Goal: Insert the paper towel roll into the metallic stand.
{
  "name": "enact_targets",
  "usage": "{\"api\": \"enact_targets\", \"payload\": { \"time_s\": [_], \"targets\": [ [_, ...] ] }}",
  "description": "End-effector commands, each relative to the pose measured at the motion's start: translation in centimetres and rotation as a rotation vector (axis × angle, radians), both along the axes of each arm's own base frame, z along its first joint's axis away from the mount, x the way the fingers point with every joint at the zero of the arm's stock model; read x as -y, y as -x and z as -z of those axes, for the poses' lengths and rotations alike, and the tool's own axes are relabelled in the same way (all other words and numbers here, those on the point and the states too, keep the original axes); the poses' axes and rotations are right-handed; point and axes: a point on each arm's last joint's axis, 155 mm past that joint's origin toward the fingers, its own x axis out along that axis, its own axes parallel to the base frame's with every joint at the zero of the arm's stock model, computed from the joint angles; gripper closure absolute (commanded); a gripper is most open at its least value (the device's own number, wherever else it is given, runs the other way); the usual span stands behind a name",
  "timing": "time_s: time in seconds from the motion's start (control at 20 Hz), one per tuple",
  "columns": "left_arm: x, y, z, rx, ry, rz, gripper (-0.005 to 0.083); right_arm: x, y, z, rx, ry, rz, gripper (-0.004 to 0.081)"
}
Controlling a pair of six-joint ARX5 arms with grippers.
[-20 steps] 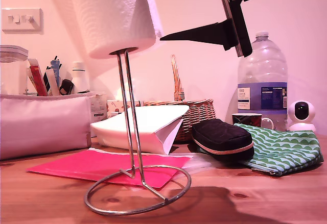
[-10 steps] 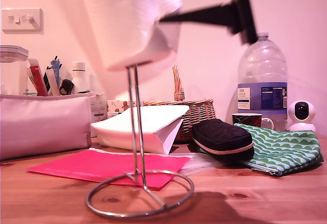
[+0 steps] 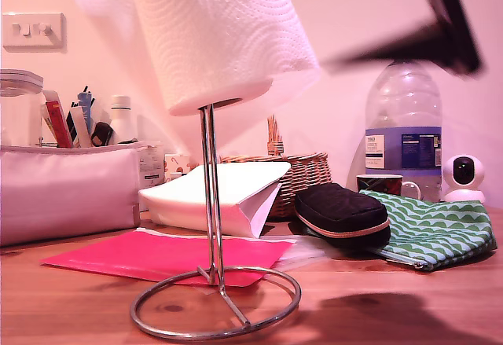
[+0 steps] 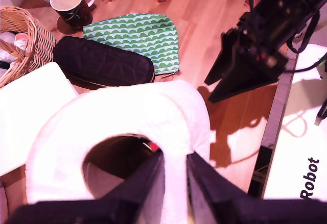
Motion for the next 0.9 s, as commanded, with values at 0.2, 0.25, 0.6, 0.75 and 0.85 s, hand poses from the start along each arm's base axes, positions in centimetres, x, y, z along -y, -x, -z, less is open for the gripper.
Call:
{"api": "enact_targets", "payload": {
  "time_s": [0.2,0.25,0.6,0.75,0.85],
  "targets": [
    [0.1,0.0,0.1,0.01,-0.003,0.013,0.0796,0.0,-0.1,-1.2,0.073,0.001,-0.059,0.0597],
    [0.1,0.0,0.2,0.009,-0.004,0.012,0.0796,0.0,0.0,-1.3,0.081,0.001,-0.062,0.0763],
    [0.9,-1.0,2.1,-0.021,-0.062,0.007,0.0796,0.3,0.5,-1.2,0.083,0.018,-0.073,0.0783],
    [1.4,-1.2,2.9,-0.023,-0.093,0.011,0.0796,0.4,0.8,-0.9,0.077,0.033,-0.082,0.0783],
    [1.7,-1.3,3.4,-0.032,-0.104,0.017,0.0796,0.5,0.9,-0.6,0.068,0.039,-0.083,0.0783]
  ]
}}
